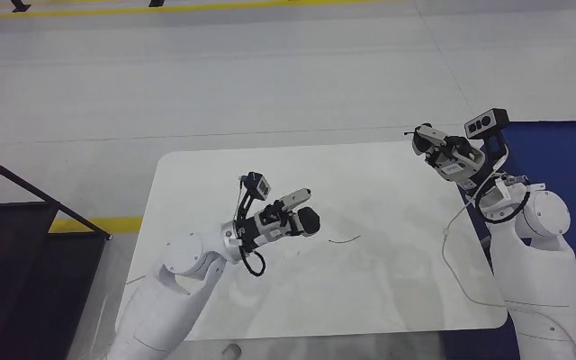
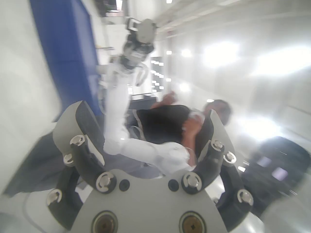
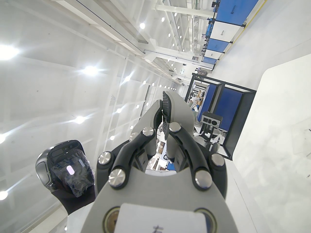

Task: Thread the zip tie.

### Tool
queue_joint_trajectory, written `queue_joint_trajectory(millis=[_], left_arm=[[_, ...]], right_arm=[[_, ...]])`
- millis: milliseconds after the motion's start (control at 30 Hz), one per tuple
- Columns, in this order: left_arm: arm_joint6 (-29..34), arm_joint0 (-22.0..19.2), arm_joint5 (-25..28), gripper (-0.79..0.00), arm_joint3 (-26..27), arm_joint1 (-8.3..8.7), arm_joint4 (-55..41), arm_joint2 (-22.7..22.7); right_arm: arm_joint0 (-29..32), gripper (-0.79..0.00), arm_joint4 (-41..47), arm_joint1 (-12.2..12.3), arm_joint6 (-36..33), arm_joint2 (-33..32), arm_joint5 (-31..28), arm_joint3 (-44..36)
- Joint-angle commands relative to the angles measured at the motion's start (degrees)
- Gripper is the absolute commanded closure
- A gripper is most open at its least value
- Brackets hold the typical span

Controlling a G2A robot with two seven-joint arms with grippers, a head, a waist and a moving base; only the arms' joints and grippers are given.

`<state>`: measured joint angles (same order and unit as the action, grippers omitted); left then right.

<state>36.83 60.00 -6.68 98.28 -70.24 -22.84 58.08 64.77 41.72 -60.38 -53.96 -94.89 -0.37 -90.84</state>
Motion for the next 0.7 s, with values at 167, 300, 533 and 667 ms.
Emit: queue_joint_trajectory(millis=[167, 300, 533, 667], left_arm=[[-5.41, -14.5, -29.23, -0.785, -5.75, -2.73, 21.23, -7.67], [-5.41, -14.5, -29.23, -0.785, -5.75, -2.73, 21.23, -7.67], [-1.39, -17.73, -40.12, -0.785, -10.84, -3.92, 16.61, -9.67], [-3.47, -25.35, -51.32, -0.785, -18.52, -7.15, 8.78, -12.2]], right_arm=[[0.0, 0.0, 0.0, 0.0, 0.0, 0.0, 0.0, 0.0], [0.0, 0.0, 0.0, 0.0, 0.0, 0.0, 0.0, 0.0], [0.0, 0.0, 0.0, 0.0, 0.0, 0.0, 0.0, 0.0], [0.0, 0.0, 0.0, 0.0, 0.0, 0.0, 0.0, 0.0]])
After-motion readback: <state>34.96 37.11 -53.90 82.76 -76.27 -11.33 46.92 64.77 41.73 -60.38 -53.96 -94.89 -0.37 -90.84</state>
